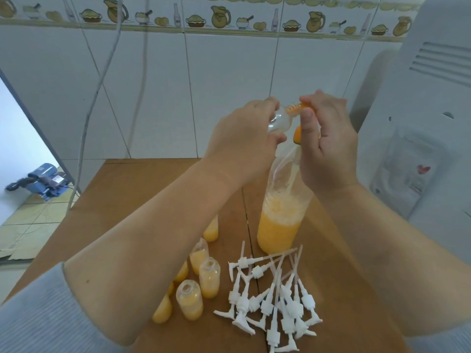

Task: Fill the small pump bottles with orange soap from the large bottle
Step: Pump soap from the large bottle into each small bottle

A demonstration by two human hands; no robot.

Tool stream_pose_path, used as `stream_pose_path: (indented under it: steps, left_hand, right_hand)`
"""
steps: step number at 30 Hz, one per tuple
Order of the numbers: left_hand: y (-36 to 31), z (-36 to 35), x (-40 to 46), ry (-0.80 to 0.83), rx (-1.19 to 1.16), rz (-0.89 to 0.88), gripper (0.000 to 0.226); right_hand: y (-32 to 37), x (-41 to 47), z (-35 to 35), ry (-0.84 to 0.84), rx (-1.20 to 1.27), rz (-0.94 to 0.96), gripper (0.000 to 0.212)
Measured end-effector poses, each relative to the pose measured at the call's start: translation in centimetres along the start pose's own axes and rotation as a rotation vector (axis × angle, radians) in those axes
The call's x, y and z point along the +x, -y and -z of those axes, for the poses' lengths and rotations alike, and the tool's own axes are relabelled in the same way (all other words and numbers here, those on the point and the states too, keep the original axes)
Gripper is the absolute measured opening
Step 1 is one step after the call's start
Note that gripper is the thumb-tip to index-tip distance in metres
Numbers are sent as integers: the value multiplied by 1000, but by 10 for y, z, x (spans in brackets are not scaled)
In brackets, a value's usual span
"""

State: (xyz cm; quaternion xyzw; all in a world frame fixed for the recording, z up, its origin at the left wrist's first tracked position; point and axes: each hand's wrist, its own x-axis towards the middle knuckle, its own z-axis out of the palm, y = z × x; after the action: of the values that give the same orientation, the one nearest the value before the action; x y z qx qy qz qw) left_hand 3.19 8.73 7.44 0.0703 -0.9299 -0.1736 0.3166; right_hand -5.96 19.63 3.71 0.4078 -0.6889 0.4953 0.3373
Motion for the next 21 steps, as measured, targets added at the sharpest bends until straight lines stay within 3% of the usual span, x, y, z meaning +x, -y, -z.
stream_pose_path:
  steps: [5, 12, 17, 21]
  left_hand:
    - [-1, -10, -4, -28, -8, -20, 27]
    - [2, -2, 2, 14, -23, 27, 27]
    - [-1, -7, -4, -35, -47, -9, 26]
    - [1, -13, -9, -11, -52, 15, 25]
  right_hand:
    - [-10, -9, -8, -106, -73, 38, 35]
    - [-5, 1, -3, -11, -37, 6, 37]
    - [-6, -5, -8, -122, -45, 48, 34]
    - [-11, -14, -12, -112, -93, 69, 30]
